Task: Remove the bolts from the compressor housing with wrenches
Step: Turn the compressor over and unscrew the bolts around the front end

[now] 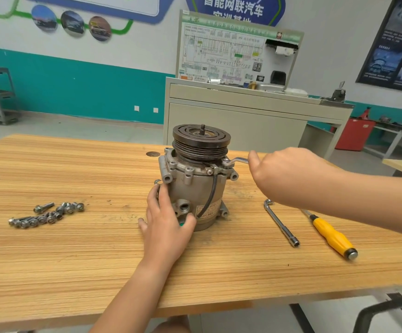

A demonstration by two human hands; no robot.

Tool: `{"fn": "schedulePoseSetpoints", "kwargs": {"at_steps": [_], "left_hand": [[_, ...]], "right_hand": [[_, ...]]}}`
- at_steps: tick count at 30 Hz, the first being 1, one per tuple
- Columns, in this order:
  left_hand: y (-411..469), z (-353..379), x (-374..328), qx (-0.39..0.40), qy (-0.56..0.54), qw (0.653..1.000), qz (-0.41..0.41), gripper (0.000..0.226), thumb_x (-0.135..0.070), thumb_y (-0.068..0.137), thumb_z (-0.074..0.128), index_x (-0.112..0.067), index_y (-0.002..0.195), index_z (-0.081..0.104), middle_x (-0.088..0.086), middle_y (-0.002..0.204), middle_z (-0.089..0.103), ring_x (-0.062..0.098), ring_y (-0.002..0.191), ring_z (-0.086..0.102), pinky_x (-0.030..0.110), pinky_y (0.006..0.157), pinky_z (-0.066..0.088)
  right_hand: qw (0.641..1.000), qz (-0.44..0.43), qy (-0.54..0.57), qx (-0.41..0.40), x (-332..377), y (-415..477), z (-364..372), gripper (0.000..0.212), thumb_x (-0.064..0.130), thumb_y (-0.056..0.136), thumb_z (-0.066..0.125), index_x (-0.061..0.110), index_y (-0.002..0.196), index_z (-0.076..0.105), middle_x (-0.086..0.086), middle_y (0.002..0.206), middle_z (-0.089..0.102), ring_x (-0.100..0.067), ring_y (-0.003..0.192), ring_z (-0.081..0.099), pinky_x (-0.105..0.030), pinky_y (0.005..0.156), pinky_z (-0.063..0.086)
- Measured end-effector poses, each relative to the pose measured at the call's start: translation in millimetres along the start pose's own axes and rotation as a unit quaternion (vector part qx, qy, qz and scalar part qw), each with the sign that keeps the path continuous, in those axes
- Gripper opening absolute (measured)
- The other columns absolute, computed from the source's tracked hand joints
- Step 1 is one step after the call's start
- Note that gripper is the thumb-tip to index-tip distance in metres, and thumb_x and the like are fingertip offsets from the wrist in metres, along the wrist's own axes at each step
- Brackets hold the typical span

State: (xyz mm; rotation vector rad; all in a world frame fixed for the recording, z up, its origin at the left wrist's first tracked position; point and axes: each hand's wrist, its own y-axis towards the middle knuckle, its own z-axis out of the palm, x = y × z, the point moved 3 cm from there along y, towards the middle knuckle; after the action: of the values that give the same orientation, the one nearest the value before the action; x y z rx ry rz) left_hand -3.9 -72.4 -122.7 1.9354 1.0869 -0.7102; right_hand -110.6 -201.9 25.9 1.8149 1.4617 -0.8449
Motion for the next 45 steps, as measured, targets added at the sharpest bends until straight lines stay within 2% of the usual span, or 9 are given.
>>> {"fn": "schedulePoseSetpoints", "kwargs": {"at_steps": [9, 14, 18, 22, 28, 36, 39, 42, 45], "left_hand": [[0.0, 0.2, 0.3, 0.001, 0.000, 1.000, 0.000, 0.086, -0.033, 0.085, 0.061, -0.020, 0.150, 0.006, -0.004, 0.155, 0.005, 0.018, 0.140, 0.018, 0.056, 0.111, 0.014], [-0.2, -1.3, 2.5, 0.003, 0.006, 1.000, 0.002, 0.086, -0.035, 0.084, 0.061, -0.021, 0.149, 0.007, -0.008, 0.154, 0.004, 0.017, 0.140, 0.019, 0.056, 0.111, 0.014], [-0.7, -1.7, 1.5, 0.004, 0.003, 1.000, 0.004, 0.085, -0.035, 0.084, 0.061, -0.022, 0.149, 0.007, -0.008, 0.154, 0.005, 0.016, 0.140, 0.019, 0.056, 0.111, 0.015], [-0.4, -1.3, 1.2, 0.003, 0.002, 1.000, 0.005, 0.085, -0.033, 0.084, 0.061, -0.020, 0.149, 0.008, -0.005, 0.154, 0.006, 0.018, 0.140, 0.021, 0.056, 0.111, 0.016], [-0.6, -2.1, -1.3, 0.005, -0.001, 1.000, 0.001, 0.084, -0.031, 0.084, 0.062, -0.020, 0.149, 0.010, -0.004, 0.154, 0.009, 0.021, 0.138, 0.025, 0.057, 0.111, 0.018], [-0.6, -2.9, 0.1, 0.009, -0.010, 1.000, 0.003, 0.085, -0.030, 0.084, 0.062, -0.022, 0.149, 0.010, -0.002, 0.153, 0.011, 0.021, 0.138, 0.025, 0.056, 0.109, 0.020], [-0.6, -2.3, 0.0, 0.008, -0.012, 1.000, -0.002, 0.085, -0.029, 0.084, 0.062, -0.022, 0.150, 0.009, -0.002, 0.154, 0.010, 0.020, 0.139, 0.024, 0.057, 0.110, 0.019], [-0.4, -2.9, -0.3, 0.006, -0.013, 1.000, -0.004, 0.085, -0.029, 0.083, 0.063, -0.022, 0.149, 0.011, -0.001, 0.154, 0.011, 0.022, 0.138, 0.025, 0.057, 0.109, 0.020], [0.2, -2.5, 0.7, 0.008, -0.011, 1.000, -0.004, 0.084, -0.029, 0.084, 0.063, -0.021, 0.149, 0.011, -0.001, 0.154, 0.011, 0.023, 0.138, 0.025, 0.057, 0.110, 0.019]], "right_hand": [[0.997, -0.013, 0.050, -0.062, -26.7, 29.0, 39.0, 0.023, 0.007, 0.091, 0.043, 0.013, 0.113, 0.041, 0.004, 0.060, 0.035, -0.012, 0.047, 0.038, -0.024, 0.040, 0.028], [0.966, -0.002, 0.189, -0.178, -10.5, 69.0, 46.3, 0.023, -0.010, 0.085, 0.047, -0.002, 0.105, 0.056, -0.011, 0.079, 0.061, -0.028, 0.072, 0.060, -0.036, 0.062, 0.049], [0.899, 0.059, 0.322, -0.293, -5.7, 68.4, 53.2, 0.022, -0.007, 0.086, 0.052, -0.006, 0.106, 0.062, -0.022, 0.086, 0.068, -0.035, 0.074, 0.065, -0.045, 0.064, 0.053], [0.744, 0.205, 0.530, -0.352, -23.3, 25.3, 51.3, 0.036, 0.011, 0.097, 0.041, 0.006, 0.133, 0.044, -0.008, 0.071, 0.054, -0.022, 0.059, 0.048, -0.033, 0.054, 0.039], [0.927, 0.156, 0.328, -0.094, -8.1, -21.1, 32.0, 0.045, 0.016, 0.096, 0.036, 0.034, 0.137, 0.030, -0.002, 0.078, 0.058, -0.025, 0.071, 0.053, -0.034, 0.059, 0.048], [0.977, 0.126, 0.175, -0.006, 9.1, -17.8, -9.3, 0.058, -0.004, 0.086, 0.038, 0.009, 0.140, 0.021, 0.000, 0.065, 0.038, -0.017, 0.051, 0.031, -0.026, 0.039, 0.020], [0.983, 0.107, 0.134, 0.058, 25.5, -14.2, -28.3, 0.064, -0.006, 0.087, 0.043, -0.006, 0.142, 0.009, -0.018, 0.106, 0.053, -0.024, 0.064, 0.041, -0.028, 0.039, 0.026], [0.991, 0.053, 0.092, 0.082, 36.8, -6.1, -41.8, 0.061, -0.010, 0.087, 0.042, -0.012, 0.140, 0.012, -0.025, 0.135, 0.036, -0.036, 0.097, 0.054, -0.031, 0.047, 0.037], [0.995, 0.060, 0.058, 0.050, 32.9, -9.6, -33.7, 0.058, -0.008, 0.089, 0.038, -0.011, 0.140, 0.010, -0.022, 0.113, 0.051, -0.024, 0.062, 0.048, -0.028, 0.038, 0.028]]}}
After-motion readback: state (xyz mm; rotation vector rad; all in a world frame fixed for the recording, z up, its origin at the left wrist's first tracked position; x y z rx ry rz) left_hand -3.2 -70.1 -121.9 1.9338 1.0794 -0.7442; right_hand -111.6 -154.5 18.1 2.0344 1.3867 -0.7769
